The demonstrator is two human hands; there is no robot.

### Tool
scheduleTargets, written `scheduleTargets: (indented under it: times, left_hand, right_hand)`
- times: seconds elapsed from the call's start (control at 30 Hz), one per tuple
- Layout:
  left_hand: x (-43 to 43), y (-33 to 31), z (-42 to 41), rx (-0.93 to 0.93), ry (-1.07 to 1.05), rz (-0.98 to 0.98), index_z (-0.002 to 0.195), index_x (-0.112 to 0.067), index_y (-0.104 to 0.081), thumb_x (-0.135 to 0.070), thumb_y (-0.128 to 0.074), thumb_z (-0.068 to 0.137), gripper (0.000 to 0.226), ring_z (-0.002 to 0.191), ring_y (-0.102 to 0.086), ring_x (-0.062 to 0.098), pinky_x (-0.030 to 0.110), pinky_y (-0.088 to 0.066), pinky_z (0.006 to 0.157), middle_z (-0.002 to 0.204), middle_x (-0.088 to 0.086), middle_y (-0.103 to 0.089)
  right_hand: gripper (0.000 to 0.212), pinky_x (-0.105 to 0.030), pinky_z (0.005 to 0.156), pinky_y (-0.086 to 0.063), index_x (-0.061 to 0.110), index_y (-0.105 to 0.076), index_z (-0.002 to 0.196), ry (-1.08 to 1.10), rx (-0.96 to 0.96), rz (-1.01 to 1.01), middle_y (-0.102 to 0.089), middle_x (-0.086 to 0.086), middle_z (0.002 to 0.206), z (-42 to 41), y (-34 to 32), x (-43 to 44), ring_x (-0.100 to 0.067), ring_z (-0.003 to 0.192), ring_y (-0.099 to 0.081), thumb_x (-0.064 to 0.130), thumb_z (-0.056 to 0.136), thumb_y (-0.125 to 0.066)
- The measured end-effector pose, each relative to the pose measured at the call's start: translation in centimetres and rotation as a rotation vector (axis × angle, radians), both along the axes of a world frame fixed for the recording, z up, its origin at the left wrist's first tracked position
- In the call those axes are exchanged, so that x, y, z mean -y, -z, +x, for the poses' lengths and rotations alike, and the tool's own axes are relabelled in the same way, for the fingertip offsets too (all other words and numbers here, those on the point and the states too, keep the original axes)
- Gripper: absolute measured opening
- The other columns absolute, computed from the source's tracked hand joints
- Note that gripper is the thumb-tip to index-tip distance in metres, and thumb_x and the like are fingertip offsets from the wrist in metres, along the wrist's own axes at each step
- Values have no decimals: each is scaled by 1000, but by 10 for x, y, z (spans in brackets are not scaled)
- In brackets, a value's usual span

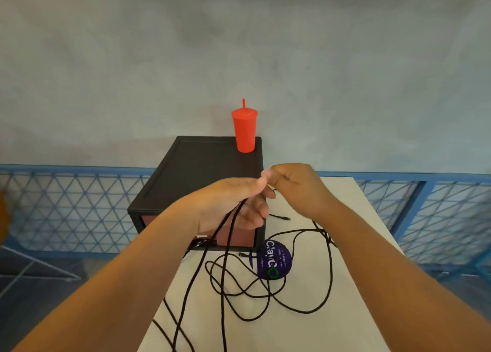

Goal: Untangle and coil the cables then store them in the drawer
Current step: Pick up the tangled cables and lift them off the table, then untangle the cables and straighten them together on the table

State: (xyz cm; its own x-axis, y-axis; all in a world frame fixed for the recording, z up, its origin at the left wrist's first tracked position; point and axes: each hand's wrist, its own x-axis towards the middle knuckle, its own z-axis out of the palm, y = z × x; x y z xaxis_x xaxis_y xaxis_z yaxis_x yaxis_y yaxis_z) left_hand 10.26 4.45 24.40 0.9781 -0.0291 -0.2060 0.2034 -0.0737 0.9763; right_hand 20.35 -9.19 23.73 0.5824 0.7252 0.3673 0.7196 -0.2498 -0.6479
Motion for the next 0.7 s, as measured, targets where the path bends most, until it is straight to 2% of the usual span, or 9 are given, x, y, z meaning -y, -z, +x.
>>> scheduleTargets:
  times: [0.07,0.13,0.2,0.27,0.33,0.5,0.7]
  left_hand:
    - [7,-9,5,20,-61,99,81,-12,-58,-53,-46,83,43,41,-31,7,18,-31,42,49,-6,-39]
    - [11,-14,9,26,-129,165,72,-13,-52,-54,-45,87,44,40,-17,7,18,-17,39,45,-8,-25]
    - [13,-15,10,61,-165,199,66,-14,-48,-51,-47,88,43,39,-14,7,18,-16,38,43,-9,-22]
    - [13,-14,9,98,-202,203,63,-15,-46,-44,-50,90,40,38,-15,7,18,-16,37,42,-10,-22]
    - [6,-15,6,120,-259,185,62,-15,-44,-38,-51,91,38,38,-15,7,18,-16,37,41,-10,-22]
    - [-19,-15,0,155,-391,190,60,-15,-41,-34,-51,92,39,37,-15,7,18,-16,36,41,-10,-22]
    - [-47,-9,-7,129,-547,121,61,-15,-42,-35,-51,92,38,35,-17,6,17,-19,33,39,-11,-24]
  right_hand:
    - [41,-19,54,-33,16,-57,61,-45,-14,13,-53,0,57,-4,1,1,-5,52,-44,31,96,-44]
    - [47,-23,57,-35,1,-63,74,-65,-69,46,-53,-7,63,-4,1,2,-10,57,-44,36,96,-40]
    - [52,-15,55,-34,-1,-63,77,-72,-135,72,-51,-4,62,-5,1,4,-5,54,-43,41,92,-37]
    - [45,-7,50,-33,9,-59,64,-63,-188,93,-46,9,52,-1,3,7,-1,47,-41,36,94,-40]
    - [42,-5,48,-32,17,-52,58,-26,-241,78,-43,14,43,6,6,12,2,43,-41,32,96,-41]
    - [42,-12,47,-29,18,-54,61,43,-390,7,-39,13,42,20,14,27,0,37,-34,37,96,-41]
    - [40,-19,50,-32,17,-53,63,98,-424,-75,-37,2,53,31,21,38,-10,49,-31,34,97,-41]
